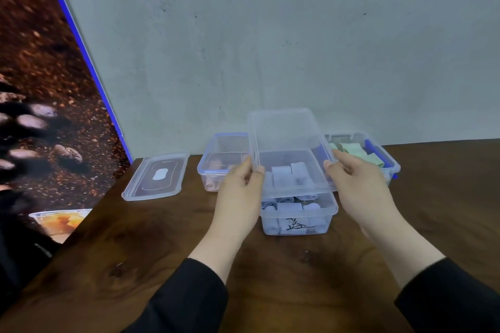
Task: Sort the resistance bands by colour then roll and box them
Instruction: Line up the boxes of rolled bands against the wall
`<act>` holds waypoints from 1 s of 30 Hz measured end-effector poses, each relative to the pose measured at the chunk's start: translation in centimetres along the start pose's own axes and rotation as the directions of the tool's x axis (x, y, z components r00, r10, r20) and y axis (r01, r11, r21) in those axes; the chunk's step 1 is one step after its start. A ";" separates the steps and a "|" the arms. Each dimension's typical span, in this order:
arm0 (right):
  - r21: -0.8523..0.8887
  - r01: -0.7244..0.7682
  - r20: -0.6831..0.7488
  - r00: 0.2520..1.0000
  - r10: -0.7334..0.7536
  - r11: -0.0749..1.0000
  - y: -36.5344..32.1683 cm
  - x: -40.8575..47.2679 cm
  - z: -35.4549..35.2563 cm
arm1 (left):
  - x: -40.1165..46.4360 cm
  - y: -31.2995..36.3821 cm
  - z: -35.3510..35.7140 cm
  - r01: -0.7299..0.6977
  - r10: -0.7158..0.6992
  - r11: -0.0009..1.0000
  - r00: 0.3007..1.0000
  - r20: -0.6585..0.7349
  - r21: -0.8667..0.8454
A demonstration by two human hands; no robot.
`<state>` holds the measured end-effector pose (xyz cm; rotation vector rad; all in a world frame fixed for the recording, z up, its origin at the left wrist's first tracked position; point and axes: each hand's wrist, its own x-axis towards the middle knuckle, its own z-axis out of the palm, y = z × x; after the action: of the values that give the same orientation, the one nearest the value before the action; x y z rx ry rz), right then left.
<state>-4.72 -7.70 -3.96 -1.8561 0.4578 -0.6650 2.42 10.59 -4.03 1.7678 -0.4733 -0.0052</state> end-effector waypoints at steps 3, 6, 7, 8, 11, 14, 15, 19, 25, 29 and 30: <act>-0.078 -0.001 -0.018 1.000 -0.001 0.997 1.4 0.7 0.4 | 0.7 -1.7 0.7 0.023 -0.024 0.993 1.000 0.009 0.116; -0.165 0.000 -0.005 1.000 -0.001 0.986 3.1 0.8 0.7 | 0.9 -3.0 1.2 0.056 -0.060 0.985 0.998 0.016 0.162; -0.191 0.001 0.001 1.000 -0.001 0.982 3.6 0.8 0.8 | 0.9 -3.4 1.3 0.065 -0.067 0.983 0.998 0.010 0.170; -0.205 0.000 0.007 1.000 0.001 0.979 4.3 0.8 0.9 | 1.0 -3.8 1.5 0.071 -0.073 0.984 0.997 0.009 0.162; -0.185 -0.025 0.018 0.999 0.029 0.982 5.4 0.8 1.3 | 1.0 -4.9 2.0 0.111 -0.112 0.992 0.994 0.012 0.054; -0.139 -0.088 0.028 0.995 0.093 0.986 5.9 1.3 1.2 | 0.8 -5.0 2.4 0.156 -0.155 0.987 0.988 0.016 -0.041; -0.123 -0.096 0.029 0.995 0.100 0.988 6.1 1.3 1.1 | 0.8 -5.0 2.4 0.155 -0.154 0.987 0.988 0.024 -0.044; -0.064 -0.105 0.049 0.993 0.109 0.992 6.6 0.8 0.9 | 0.4 -5.2 2.2 0.137 -0.135 0.990 0.990 0.032 -0.037; -0.032 -0.109 0.093 0.989 0.111 0.994 6.6 0.7 0.6 | 0.6 -5.9 2.4 0.113 -0.114 0.993 0.992 0.053 0.029; -0.114 -0.074 0.139 0.986 0.090 0.991 7.1 0.5 0.5 | 0.4 -6.5 2.6 0.125 -0.126 0.992 0.991 0.046 0.015; -0.140 -0.063 0.156 0.984 0.085 0.988 7.2 0.5 0.5 | 0.4 -6.6 2.6 0.127 -0.128 0.992 0.991 0.047 0.024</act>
<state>-4.09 -10.27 -10.71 -1.9925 0.4725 -0.4388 4.21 9.14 -10.73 1.8198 -0.3954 -0.1341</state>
